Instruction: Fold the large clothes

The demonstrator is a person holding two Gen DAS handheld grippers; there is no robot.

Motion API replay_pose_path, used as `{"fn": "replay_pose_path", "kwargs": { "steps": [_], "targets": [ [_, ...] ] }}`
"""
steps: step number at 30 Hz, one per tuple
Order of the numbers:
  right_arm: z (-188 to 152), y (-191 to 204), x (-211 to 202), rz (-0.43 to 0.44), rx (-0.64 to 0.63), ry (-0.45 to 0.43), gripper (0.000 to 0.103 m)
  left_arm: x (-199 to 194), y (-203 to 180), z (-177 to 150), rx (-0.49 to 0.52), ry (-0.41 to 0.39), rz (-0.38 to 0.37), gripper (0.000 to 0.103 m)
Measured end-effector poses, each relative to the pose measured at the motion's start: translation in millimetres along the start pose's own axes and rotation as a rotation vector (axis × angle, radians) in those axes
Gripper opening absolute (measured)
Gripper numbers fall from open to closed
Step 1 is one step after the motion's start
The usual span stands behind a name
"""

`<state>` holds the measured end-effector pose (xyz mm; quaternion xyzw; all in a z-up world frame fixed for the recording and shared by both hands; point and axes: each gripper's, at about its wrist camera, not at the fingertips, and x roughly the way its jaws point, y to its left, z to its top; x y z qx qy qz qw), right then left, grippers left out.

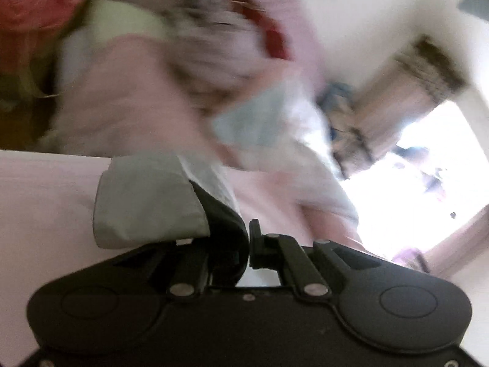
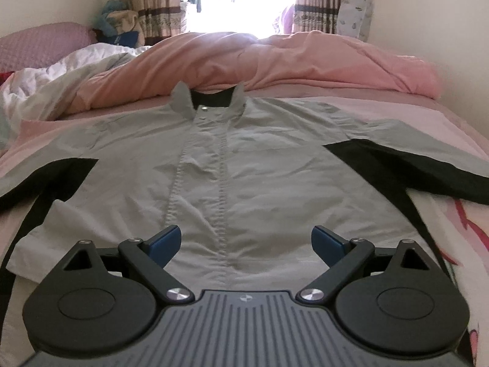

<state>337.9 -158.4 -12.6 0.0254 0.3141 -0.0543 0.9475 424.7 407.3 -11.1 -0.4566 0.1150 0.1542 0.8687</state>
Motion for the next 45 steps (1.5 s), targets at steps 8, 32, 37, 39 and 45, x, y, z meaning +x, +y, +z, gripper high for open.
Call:
{"fn": "replay_pose_path", "kwargs": {
  "steps": [8, 32, 37, 39, 45],
  "targets": [
    [-6.9, -23.7, -16.0, -0.011, 0.034, -0.003, 0.103, 5.7, -201.7, -117.2, 0.229, 0.253, -0.483, 0.002],
    [21.8, -114.0, 119.1, 0.333, 0.665, 0.039, 0.07, 49.8, -161.3, -183.5, 0.638, 0.374, -0.156, 0.097],
    [48.6, -114.3, 119.7, 0.324, 0.676, -0.008, 0.001, 64.2, -167.9, -209.7, 0.69, 0.403, -0.168, 0.097],
    [62.1, -118.6, 96.3, 0.32, 0.632, -0.114, 0.001, 55.1, -176.0, -215.1, 0.7, 0.408, -0.193, 0.097],
    [58.9, -146.5, 98.4, 0.148, 0.551, -0.118, 0.001, 67.4, -171.5, -234.6, 0.758, 0.46, -0.174, 0.097]
  ]
}}
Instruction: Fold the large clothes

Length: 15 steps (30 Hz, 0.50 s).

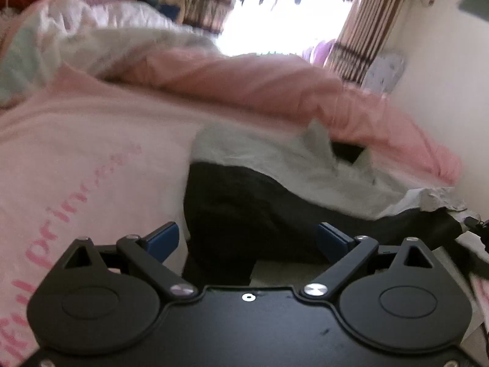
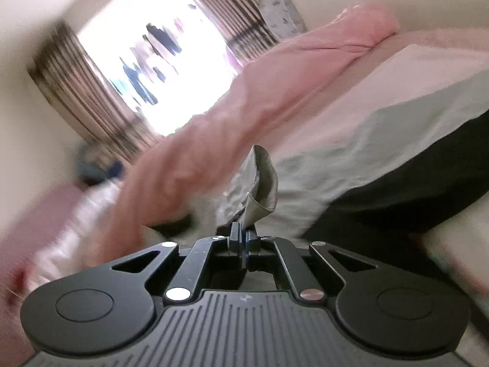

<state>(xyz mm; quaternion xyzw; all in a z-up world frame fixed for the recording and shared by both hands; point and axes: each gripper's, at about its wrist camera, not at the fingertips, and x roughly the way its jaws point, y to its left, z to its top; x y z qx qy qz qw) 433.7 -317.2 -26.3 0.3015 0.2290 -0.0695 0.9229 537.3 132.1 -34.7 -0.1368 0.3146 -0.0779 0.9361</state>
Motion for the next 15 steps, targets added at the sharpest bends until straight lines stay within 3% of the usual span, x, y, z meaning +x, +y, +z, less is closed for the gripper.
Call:
{"fn": "replay_pose_path", "kwargs": {
  "steps": [3, 6, 8, 11, 13, 15],
  "targets": [
    [-15.2, -24.8, 20.6, -0.082, 0.004, 0.086, 0.002, 24.8, 2.8, -9.0, 0.003, 0.08, 0.06, 0.096],
    [-24.9, -39.6, 19.4, -0.067, 0.027, 0.076, 0.006, 37.9, 7.9, -13.7, 0.03, 0.121, 0.135, 0.096],
    [-21.3, -40.0, 11.7, -0.085, 0.026, 0.064, 0.027, 35.6, 14.9, -11.9, 0.015, 0.134, 0.129, 0.096],
    [-4.1, -22.3, -9.0, -0.089, -0.026, -0.022, 0.031, 14.4, 15.5, 4.2, -0.013, 0.092, 0.079, 0.096],
    [-2.3, -1.7, -14.6, -0.034, -0.1, -0.067, 0.031, 2.2, 8.1, 18.9, 0.005, 0.024, 0.056, 0.096],
    [-1.4, 19.2, -11.8, 0.019, -0.165, -0.057, 0.031, 1.4, -2.9, 31.7, 0.022, -0.02, 0.016, 0.096]
  ]
}}
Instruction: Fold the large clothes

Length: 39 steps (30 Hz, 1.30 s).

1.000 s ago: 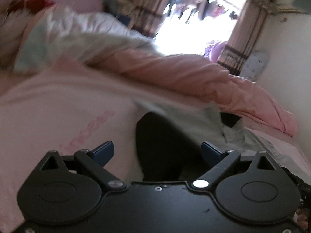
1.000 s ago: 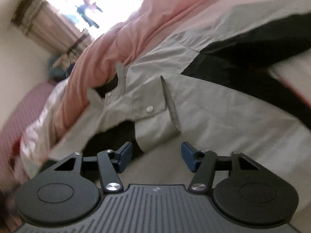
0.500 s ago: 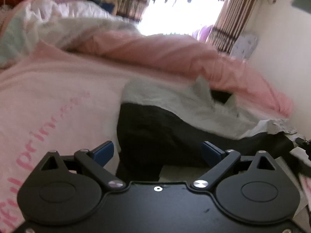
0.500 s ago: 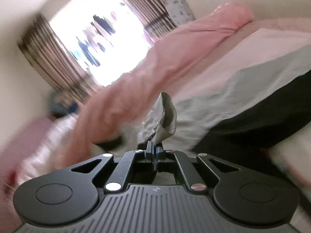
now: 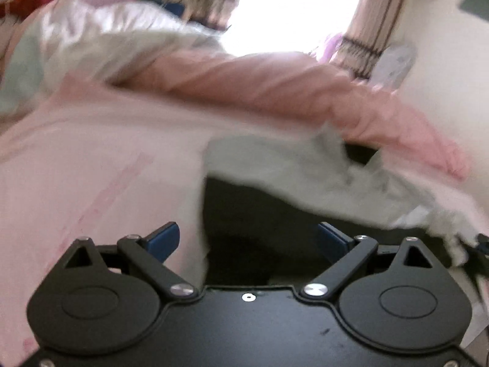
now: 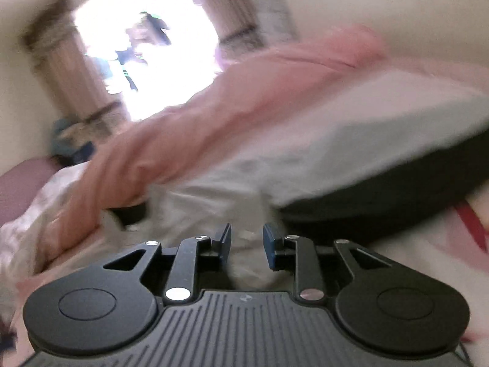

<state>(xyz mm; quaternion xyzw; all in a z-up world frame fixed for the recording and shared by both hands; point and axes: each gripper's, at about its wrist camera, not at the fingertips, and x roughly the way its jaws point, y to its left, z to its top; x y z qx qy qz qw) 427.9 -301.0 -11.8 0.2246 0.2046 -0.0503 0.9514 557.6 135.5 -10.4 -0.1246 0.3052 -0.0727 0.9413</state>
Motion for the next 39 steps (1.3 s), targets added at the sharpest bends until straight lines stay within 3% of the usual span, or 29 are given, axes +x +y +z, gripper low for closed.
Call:
{"fn": "replay_pose_path", "kwargs": {
  "steps": [3, 6, 8, 11, 13, 14, 16, 18, 20, 27, 31, 35, 39],
  "targets": [
    [-5.0, 18.2, 21.6, 0.015, -0.049, 0.047, 0.028, 22.4, -14.6, 4.2, -0.005, 0.001, -0.056, 0.096],
    [-15.5, 13.6, 43.9, -0.049, -0.042, 0.109, 0.028, 54.3, -21.6, -6.0, -0.018, 0.051, -0.096, 0.096],
    [-23.6, 4.7, 53.9, -0.099, -0.032, 0.142, 0.026, 70.7, -25.0, -13.4, -0.006, 0.085, -0.073, 0.096],
    [-33.4, -12.2, 48.8, -0.093, -0.024, 0.131, 0.011, 90.0, -30.4, -29.8, 0.038, 0.123, -0.037, 0.096],
    [-28.5, -20.6, 42.5, -0.058, 0.023, 0.142, 0.015, 92.7, -35.7, -34.2, 0.086, 0.113, -0.019, 0.097],
    [-23.9, -25.8, 39.7, -0.039, 0.058, 0.144, 0.023, 92.0, -37.3, -33.7, 0.091, 0.116, -0.014, 0.097],
    [-13.6, -44.9, 18.8, 0.007, 0.126, 0.114, 0.034, 84.8, -36.7, -30.1, 0.071, 0.113, -0.027, 0.097],
    [-4.1, -70.0, -2.3, -0.003, 0.17, 0.074, 0.039, 72.0, -34.4, -24.4, 0.036, 0.108, -0.051, 0.097],
    [5.6, -106.1, -28.6, -0.068, 0.214, 0.035, 0.044, 59.9, -36.1, -22.8, 0.031, 0.093, -0.069, 0.097],
    [17.2, -241.1, -87.8, -0.327, 0.422, -0.069, 0.045, 31.7, -32.9, -30.3, 0.018, 0.072, -0.035, 0.098],
    [20.2, -289.3, -86.4, -0.384, 0.513, -0.11, 0.045, 25.0, -28.8, -33.6, -0.017, 0.082, -0.01, 0.098],
    [21.9, -322.1, -79.3, -0.343, 0.623, -0.191, 0.045, 26.4, -32.9, -32.6, -0.012, 0.075, 0.014, 0.098],
    [26.2, -341.9, -70.2, -0.36, 0.671, -0.267, 0.045, 27.2, -39.5, -30.3, 0.012, 0.059, 0.025, 0.098]
  ]
}}
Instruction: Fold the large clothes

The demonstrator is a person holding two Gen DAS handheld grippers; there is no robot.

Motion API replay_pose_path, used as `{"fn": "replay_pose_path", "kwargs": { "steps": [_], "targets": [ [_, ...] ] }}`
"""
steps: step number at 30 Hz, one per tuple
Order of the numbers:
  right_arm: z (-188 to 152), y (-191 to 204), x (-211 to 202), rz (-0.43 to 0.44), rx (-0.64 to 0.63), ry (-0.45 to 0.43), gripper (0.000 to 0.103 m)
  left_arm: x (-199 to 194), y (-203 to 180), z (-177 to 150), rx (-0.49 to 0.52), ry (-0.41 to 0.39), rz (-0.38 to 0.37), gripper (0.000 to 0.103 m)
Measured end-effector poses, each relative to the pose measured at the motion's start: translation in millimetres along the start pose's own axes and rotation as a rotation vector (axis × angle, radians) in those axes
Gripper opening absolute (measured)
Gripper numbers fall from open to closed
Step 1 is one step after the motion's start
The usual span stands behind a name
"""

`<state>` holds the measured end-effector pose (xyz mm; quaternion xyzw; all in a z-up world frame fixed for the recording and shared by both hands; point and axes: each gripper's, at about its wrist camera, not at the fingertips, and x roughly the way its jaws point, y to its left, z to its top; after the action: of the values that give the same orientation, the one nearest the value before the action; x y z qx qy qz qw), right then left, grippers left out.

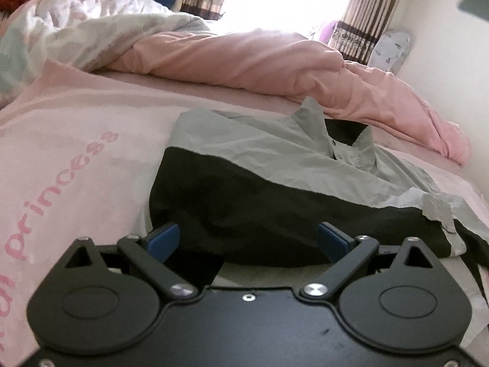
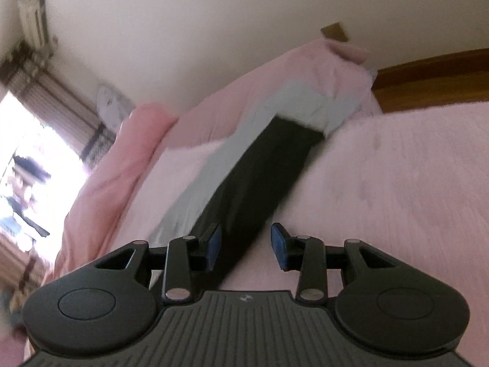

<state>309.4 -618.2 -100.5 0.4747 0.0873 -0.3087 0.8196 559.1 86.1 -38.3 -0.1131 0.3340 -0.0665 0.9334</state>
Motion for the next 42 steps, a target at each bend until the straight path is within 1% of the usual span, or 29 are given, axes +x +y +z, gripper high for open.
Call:
{"fn": "replay_pose_path", "kwargs": {
  "steps": [7, 9, 13, 15, 16, 17, 19, 21, 23, 25, 27, 30, 32, 35, 36, 37, 38, 39, 40, 41, 42],
  "targets": [
    [31.3, -11.1, 18.4, 0.002, 0.063, -0.09, 0.047, 9.8, -4.8, 2.9, 0.006, 0.008, 0.019, 0.098],
    [34.2, -11.9, 21.1, 0.006, 0.073, -0.102, 0.047, 12.1, -5.0, 3.2, 0.008, 0.012, 0.026, 0.098],
    [36.2, -3.4, 21.1, -0.039, 0.037, -0.104, 0.046, 13.5, -5.6, 3.7, 0.006, 0.011, 0.029, 0.098],
    [35.1, 4.2, 18.7, -0.076, -0.009, -0.108, 0.03, 12.7, -6.1, 3.8, 0.005, 0.011, 0.029, 0.098],
    [35.4, 9.8, 16.7, -0.089, -0.046, -0.117, 0.011, 12.0, -5.9, 3.9, 0.006, 0.012, 0.028, 0.098],
    [35.6, 16.2, 13.9, -0.093, -0.084, -0.129, 0.005, 11.5, -5.7, 4.1, 0.008, 0.015, 0.026, 0.098],
    [35.4, 35.4, 2.8, -0.085, -0.157, -0.162, 0.003, 9.9, -5.2, 4.0, 0.012, 0.016, 0.024, 0.098],
    [33.3, 61.8, -13.3, -0.044, -0.219, -0.194, 0.003, 7.0, -3.8, 4.5, 0.014, 0.015, 0.018, 0.098],
    [27.4, 92.2, -30.9, 0.02, -0.278, -0.214, 0.002, 4.0, -2.3, 5.2, 0.009, 0.01, 0.009, 0.098],
    [12.2, 131.7, -52.7, 0.12, -0.354, -0.224, 0.002, 1.2, -1.2, 6.3, -0.001, 0.008, -0.004, 0.098],
    [-13.0, 173.9, -73.9, 0.225, -0.437, -0.221, 0.002, -1.9, -0.9, 6.8, -0.005, 0.004, -0.017, 0.098],
    [-71.0, 237.9, -105.1, 0.421, -0.561, -0.177, 0.001, -7.3, -2.2, 5.3, 0.002, -0.003, -0.038, 0.098],
    [-124.1, 278.2, -124.1, 0.556, -0.645, -0.115, 0.001, -10.3, -2.2, 3.4, 0.002, -0.006, -0.048, 0.098],
    [-209.6, 321.6, -148.2, 0.734, -0.748, -0.009, 0.002, -13.5, 2.0, 0.6, -0.013, -0.004, -0.065, 0.098],
    [-240.0, 330.6, -153.8, 0.795, -0.768, 0.044, 0.005, -14.4, 4.1, 0.0, -0.02, -0.003, -0.07, 0.098],
    [-274.3, 338.9, -158.0, 0.857, -0.795, 0.115, 0.018, -15.1, 6.7, -0.2, -0.028, -0.001, -0.072, 0.098],
    [-307.7, 347.4, -159.1, 0.891, -0.86, 0.207, 0.045, -16.0, 9.6, -0.6, -0.037, 0.0, -0.072, 0.098],
    [-339.3, 354.6, -159.7, 0.874, -0.966, 0.293, 0.057, -16.5, 12.1, -0.6, -0.043, 0.003, -0.072, 0.098],
    [-361.1, 354.3, -158.5, 0.837, -1.041, 0.331, 0.058, -17.3, 14.7, -0.6, -0.051, 0.008, -0.071, 0.098],
    [-377.5, 351.2, -158.2, 0.796, -1.104, 0.351, 0.047, -18.6, 17.5, -0.5, -0.063, 0.011, -0.07, 0.098],
    [-385.8, 343.4, -157.9, 0.77, -1.135, 0.371, 0.046, -20.3, 19.9, -0.4, -0.075, 0.012, -0.077, 0.098]
  ]
}}
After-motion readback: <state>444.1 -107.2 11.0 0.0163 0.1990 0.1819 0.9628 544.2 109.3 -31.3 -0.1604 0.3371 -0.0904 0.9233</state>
